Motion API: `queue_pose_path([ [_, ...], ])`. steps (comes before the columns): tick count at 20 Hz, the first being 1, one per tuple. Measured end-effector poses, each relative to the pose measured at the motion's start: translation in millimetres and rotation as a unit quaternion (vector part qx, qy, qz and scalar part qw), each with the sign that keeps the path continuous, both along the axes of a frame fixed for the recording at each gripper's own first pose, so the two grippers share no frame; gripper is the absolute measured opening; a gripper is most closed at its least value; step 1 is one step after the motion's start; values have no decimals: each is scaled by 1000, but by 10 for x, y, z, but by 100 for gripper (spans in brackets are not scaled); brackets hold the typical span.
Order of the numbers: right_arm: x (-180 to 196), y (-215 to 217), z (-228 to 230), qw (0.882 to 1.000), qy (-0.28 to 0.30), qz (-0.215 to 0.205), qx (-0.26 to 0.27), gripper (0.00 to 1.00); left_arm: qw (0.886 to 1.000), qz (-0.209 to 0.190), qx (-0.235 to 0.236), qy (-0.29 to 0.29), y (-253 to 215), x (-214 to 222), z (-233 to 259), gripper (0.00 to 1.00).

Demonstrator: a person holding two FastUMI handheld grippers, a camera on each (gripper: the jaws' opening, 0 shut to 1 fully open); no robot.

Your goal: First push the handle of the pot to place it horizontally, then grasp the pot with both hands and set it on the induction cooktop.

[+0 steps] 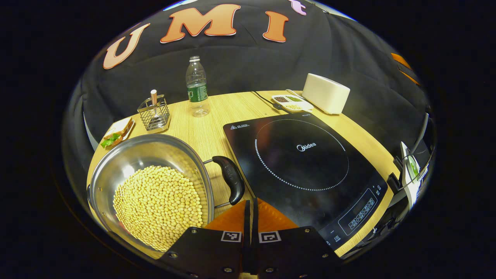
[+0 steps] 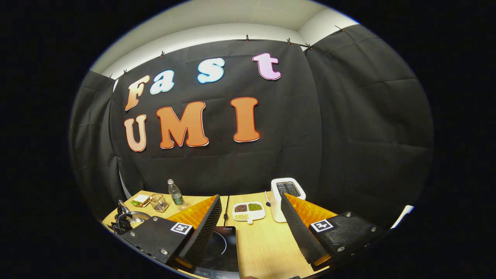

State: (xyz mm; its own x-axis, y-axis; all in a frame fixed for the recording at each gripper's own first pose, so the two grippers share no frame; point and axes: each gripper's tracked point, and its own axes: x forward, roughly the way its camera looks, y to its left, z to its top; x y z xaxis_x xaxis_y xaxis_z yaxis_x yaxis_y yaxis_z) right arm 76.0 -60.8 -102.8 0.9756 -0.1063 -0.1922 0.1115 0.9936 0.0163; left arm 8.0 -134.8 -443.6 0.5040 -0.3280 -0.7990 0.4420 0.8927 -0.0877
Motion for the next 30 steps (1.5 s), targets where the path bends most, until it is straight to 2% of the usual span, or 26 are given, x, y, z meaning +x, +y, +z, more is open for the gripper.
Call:
queue_pose_path([
  [1, -6, 5, -11, 1000, 0, 0, 1, 95, 1000, 0, 1, -2, -5, 9, -11, 1],
  [2, -5, 19, -24, 1000, 2, 2, 3, 100, 1000, 1, 1, -3, -11, 26, -13, 1],
  [3, -7, 29, -47, 1000, 4, 3, 5, 95, 1000, 2, 1, -4, 0, 56, -21, 1],
  [7, -24, 31, -12, 1000, 4, -4, 9, 95, 1000, 8, -9, -16, 18, 80, 75, 2],
  [10, -77, 163, 76, 1000, -7, -5, 21, 95, 999, 13, -11, -49, 179, 98, 344, 2],
  [15, -160, 589, 154, 1000, -19, 7, 22, 95, 989, 60, -7, -138, 912, 146, 1066, 2],
  [16, -185, 704, 150, 999, -19, 15, 24, 100, 985, 76, -9, -155, 1102, 153, 1217, 2],
  [17, -194, 833, 138, 999, -18, 22, 25, 95, 981, 93, -13, -172, 1276, 156, 1363, 2],
  [18, -211, 957, 128, 999, -18, 31, 26, 95, 976, 110, -18, -187, 1468, 163, 1494, 2],
  [19, -216, 1092, 109, 999, -18, 39, 27, 100, 971, 129, -17, -200, 1675, 143, 1595, 2],
  [20, -208, 1225, 85, 998, -19, 46, 28, 95, 966, 148, -14, -211, 1908, 130, 1700, 2],
  [21, -197, 1343, 59, 998, -20, 49, 30, 100, 962, 165, -12, -219, 2113, 107, 1784, 2],
  [22, -180, 1455, 28, 998, -24, 50, 32, 95, 957, 180, -9, -226, 2302, 78, 1846, 2],
  [25, -132, 1870, -97, 996, -30, 63, 47, 95, 948, 215, 13, -235, 2822, 21, 1863, 1],
  [27, -82, 2142, -268, 995, -20, 71, 63, 95, 946, 222, 18, -234, 3002, -3, 1816, 2],
  [28, -76, 2272, -368, 995, -10, 79, 65, 100, 947, 226, 10, -230, 3042, -12, 1793, 2],
  [29, -64, 2405, -458, 994, -4, 86, 70, 95, 947, 229, 4, -226, 3085, -35, 1755, 2],
  [30, -60, 2512, -546, 993, 2, 88, 73, 96, 946, 233, 4, -226, 3147, -43, 1732, 2],
])
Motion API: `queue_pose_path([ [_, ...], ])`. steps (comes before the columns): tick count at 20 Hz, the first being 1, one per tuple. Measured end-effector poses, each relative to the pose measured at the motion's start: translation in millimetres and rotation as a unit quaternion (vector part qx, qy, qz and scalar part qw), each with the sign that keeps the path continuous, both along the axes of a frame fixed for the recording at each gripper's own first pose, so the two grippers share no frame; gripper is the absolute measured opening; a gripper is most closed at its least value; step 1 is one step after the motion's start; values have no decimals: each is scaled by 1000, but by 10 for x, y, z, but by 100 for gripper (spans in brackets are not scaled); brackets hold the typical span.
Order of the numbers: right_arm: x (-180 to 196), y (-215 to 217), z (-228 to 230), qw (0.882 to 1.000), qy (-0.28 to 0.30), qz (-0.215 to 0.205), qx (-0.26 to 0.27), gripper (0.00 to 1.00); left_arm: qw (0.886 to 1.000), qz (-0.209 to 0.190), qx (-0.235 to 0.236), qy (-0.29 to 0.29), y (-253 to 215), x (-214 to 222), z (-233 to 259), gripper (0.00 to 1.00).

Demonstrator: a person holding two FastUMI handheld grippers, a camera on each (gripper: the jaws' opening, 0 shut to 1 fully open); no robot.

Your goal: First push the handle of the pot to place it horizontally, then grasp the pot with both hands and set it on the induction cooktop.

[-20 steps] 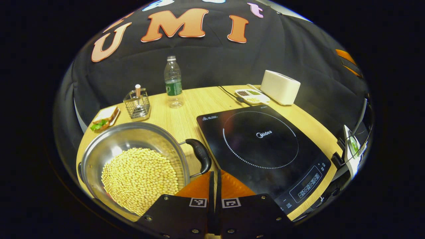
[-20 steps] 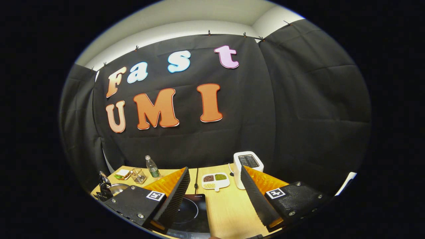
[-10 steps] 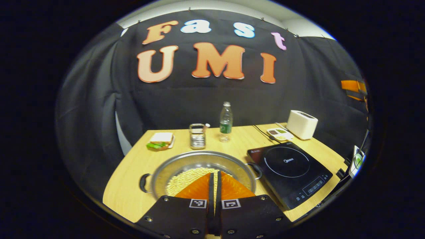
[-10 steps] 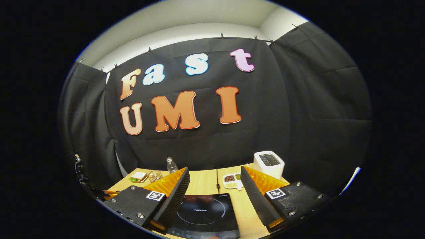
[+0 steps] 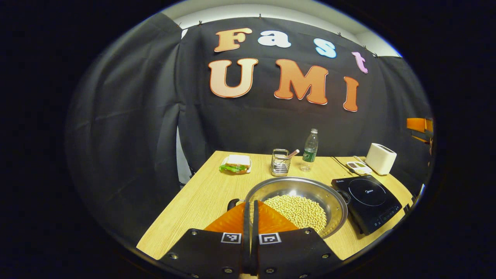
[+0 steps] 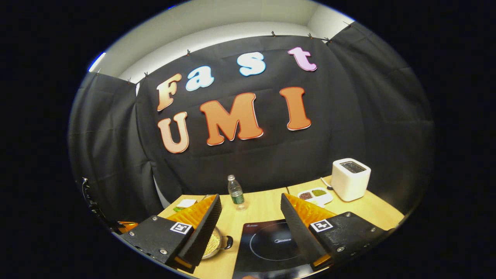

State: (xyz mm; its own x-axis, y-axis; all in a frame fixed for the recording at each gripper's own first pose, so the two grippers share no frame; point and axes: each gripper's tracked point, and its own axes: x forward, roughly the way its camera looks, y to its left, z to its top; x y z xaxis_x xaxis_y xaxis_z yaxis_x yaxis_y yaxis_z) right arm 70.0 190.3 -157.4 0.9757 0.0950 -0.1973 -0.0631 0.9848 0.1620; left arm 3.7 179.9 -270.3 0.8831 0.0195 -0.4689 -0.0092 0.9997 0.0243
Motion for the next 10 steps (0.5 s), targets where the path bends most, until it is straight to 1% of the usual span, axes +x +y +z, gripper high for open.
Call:
queue_pose_path([
  [2, 11, 186, -220, 1000, 14, 8, -18, 95, 1000, 0, -6, -13, 44, 5, 39, 2],
  [4, 14, 304, -408, 999, 25, 11, -46, 95, 999, -14, -19, -22, 9, 30, 41, 1],
  [7, 98, 477, -679, 997, 41, 6, -68, 95, 1000, -23, -4, -15, 86, 93, -106, 2],
  [9, 161, 660, -932, 995, 64, 14, -71, 95, 999, -46, 0, -4, 51, 153, -207, 2],
  [10, 158, 740, -1051, 994, 74, 19, -75, 95, 998, -57, -5, -2, 27, 194, -271, 4],
])
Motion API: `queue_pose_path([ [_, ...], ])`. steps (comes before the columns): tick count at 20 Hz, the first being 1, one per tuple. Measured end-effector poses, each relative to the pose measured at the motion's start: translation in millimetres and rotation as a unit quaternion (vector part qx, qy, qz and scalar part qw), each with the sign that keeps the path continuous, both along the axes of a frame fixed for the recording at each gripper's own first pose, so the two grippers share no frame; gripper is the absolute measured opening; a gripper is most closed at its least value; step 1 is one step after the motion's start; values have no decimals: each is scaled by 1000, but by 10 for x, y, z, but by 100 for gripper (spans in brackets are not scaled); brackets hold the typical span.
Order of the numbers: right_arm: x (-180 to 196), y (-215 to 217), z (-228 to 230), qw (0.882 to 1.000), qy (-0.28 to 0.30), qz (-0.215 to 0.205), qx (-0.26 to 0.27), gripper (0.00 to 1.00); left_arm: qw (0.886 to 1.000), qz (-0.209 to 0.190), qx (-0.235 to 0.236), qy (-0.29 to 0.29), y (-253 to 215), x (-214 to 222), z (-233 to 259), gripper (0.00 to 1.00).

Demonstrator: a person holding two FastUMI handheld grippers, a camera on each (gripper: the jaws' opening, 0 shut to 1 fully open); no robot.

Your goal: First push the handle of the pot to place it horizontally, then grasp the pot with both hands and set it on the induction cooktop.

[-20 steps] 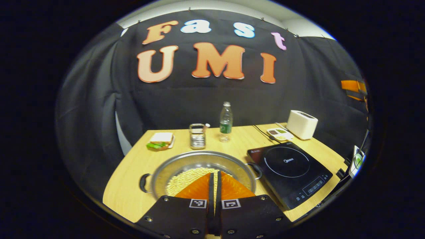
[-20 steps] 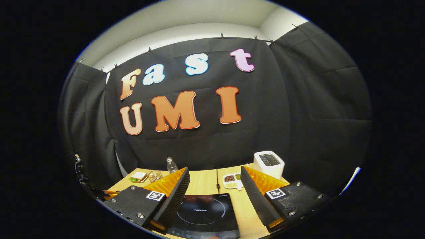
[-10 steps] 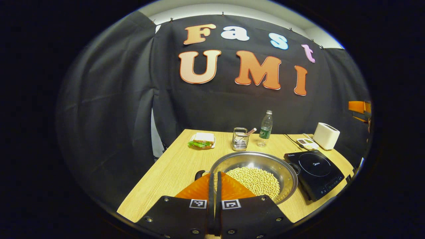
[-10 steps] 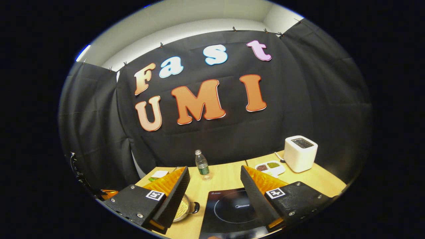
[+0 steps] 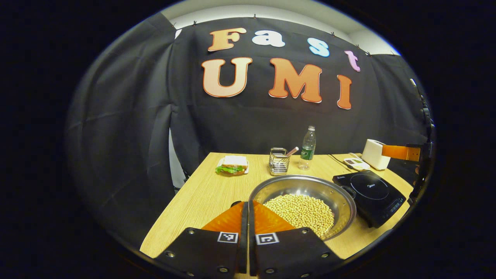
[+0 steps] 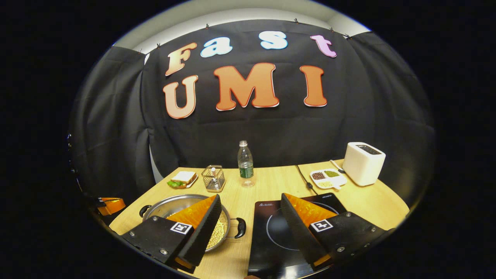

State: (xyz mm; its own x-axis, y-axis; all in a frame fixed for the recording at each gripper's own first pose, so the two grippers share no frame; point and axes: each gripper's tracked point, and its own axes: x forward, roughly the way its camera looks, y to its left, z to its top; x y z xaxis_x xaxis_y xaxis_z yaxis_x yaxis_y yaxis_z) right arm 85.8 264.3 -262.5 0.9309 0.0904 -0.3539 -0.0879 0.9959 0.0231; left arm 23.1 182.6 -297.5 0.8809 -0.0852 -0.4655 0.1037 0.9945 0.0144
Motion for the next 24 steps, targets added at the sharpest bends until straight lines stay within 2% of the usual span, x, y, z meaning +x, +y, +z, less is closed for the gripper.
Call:
queue_pose_path([
  [2, 51, 122, -225, 1000, 20, 6, -20, 96, 1000, -21, -14, 16, -64, 54, -135, 47],
  [4, 109, 203, -410, 999, 37, 8, -33, 96, 999, -23, -22, 30, -49, 124, -334, 90],
  [5, 132, 245, -507, 998, 46, 8, -36, 96, 999, -18, -23, 39, 4, 177, -399, 94],
  [10, 216, 370, -965, 994, 96, 12, -57, 96, 997, 8, -22, 79, 257, 362, -837, 91],
  [17, 278, 404, -1414, 985, 157, 1, -68, 95, 993, 2, -37, 114, 229, 551, -1230, 93],
  [19, 277, 392, -1494, 983, 170, -2, -67, 93, 992, 0, -36, 121, 220, 574, -1292, 92],
  [20, 269, 395, -1544, 981, 180, -1, -65, 89, 991, -11, -51, 120, 144, 588, -1295, 93],
  [21, 292, 335, -1582, 980, 185, -10, -74, 86, 991, -9, -52, 120, 124, 600, -1269, 89],
  [22, 275, 350, -1556, 980, 185, -8, -68, 75, 990, -10, -48, 129, 130, 592, -1303, 68],
  [24, 316, 358, -1576, 981, 185, -2, -53, 64, 991, -1, -44, 129, 146, 599, -1327, 62],
])
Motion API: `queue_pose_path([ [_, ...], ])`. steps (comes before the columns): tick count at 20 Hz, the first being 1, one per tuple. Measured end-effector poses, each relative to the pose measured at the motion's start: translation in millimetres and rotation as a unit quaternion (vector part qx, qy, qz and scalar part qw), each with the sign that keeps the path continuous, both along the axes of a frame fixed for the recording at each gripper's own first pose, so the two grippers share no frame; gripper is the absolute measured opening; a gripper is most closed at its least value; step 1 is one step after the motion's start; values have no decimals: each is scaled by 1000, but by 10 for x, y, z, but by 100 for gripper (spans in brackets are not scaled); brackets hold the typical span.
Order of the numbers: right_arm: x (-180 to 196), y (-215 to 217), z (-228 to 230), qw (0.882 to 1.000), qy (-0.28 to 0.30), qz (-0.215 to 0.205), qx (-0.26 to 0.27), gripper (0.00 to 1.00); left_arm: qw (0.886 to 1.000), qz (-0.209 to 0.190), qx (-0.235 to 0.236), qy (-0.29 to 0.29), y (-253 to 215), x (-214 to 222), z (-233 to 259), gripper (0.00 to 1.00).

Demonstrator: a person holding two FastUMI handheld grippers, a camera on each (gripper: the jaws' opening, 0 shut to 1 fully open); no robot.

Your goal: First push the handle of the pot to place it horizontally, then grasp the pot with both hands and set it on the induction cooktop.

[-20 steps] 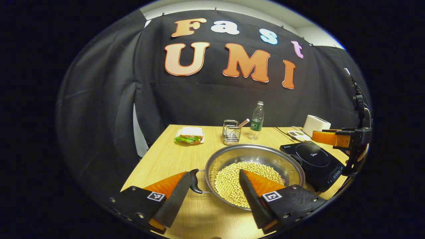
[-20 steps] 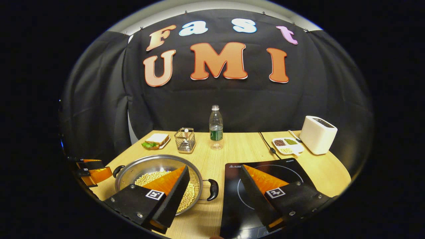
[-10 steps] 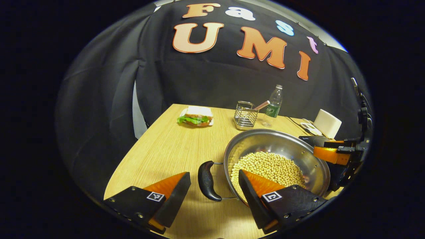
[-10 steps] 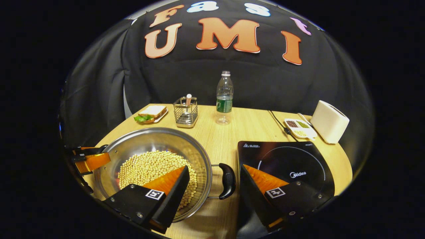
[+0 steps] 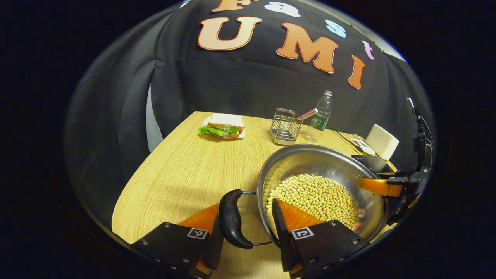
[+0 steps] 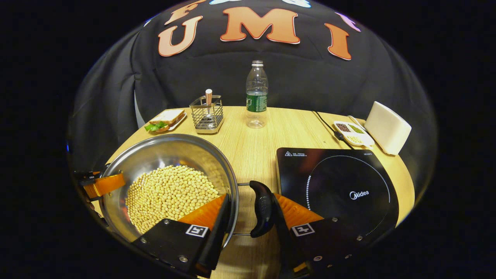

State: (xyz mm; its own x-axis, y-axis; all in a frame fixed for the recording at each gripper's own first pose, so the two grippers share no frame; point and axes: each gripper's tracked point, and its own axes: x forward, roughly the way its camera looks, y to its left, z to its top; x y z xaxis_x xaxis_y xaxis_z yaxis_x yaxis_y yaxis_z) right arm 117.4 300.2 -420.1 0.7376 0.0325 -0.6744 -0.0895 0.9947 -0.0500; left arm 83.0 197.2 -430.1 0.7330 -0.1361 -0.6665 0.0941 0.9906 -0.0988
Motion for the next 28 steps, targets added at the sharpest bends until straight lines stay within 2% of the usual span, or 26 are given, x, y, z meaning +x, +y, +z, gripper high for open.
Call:
queue_pose_path([
  [2, 9, 12, 27, 1000, 6, -7, 24, 57, 999, 35, -13, -6, 23, -13, 81, 58],
  [3, 4, 30, 6, 999, 14, -8, 34, 54, 999, 46, -14, -7, 42, -26, 86, 59],
  [4, 10, 41, 39, 999, 10, -5, 37, 49, 998, 54, -16, -7, 43, -58, 104, 53],
  [7, -30, -27, 317, 999, -19, 6, 34, 48, 998, 62, -11, -14, -40, -191, 320, 55],
  [11, -109, -337, 685, 998, -37, -4, 54, 48, 998, 43, 5, -47, -371, -198, 746, 51],
  [14, -173, -642, 919, 997, -52, -14, 49, 48, 998, 29, -1, -54, -750, -184, 917, 53],
  [16, -215, -857, 1058, 997, -61, -19, 43, 48, 998, 19, -6, -59, -977, -183, 996, 51],
  [18, -259, -1064, 1167, 996, -69, -26, 43, 48, 998, 14, -13, -63, -1193, -201, 1094, 55],
  [23, -343, -1554, 1372, 995, -80, -46, 48, 48, 997, -11, -13, -75, -1750, -230, 1298, 53],
  [26, -432, -1843, 1455, 994, -84, -58, 44, 48, 997, -26, -18, -75, -2063, -264, 1335, 55],
  [27, -439, -1940, 1475, 993, -86, -63, 41, 47, 997, -31, -20, -74, -2173, -279, 1328, 51],
  [28, -466, -2031, 1489, 993, -86, -66, 38, 47, 997, -35, -23, -70, -2270, -299, 1308, 52],
])
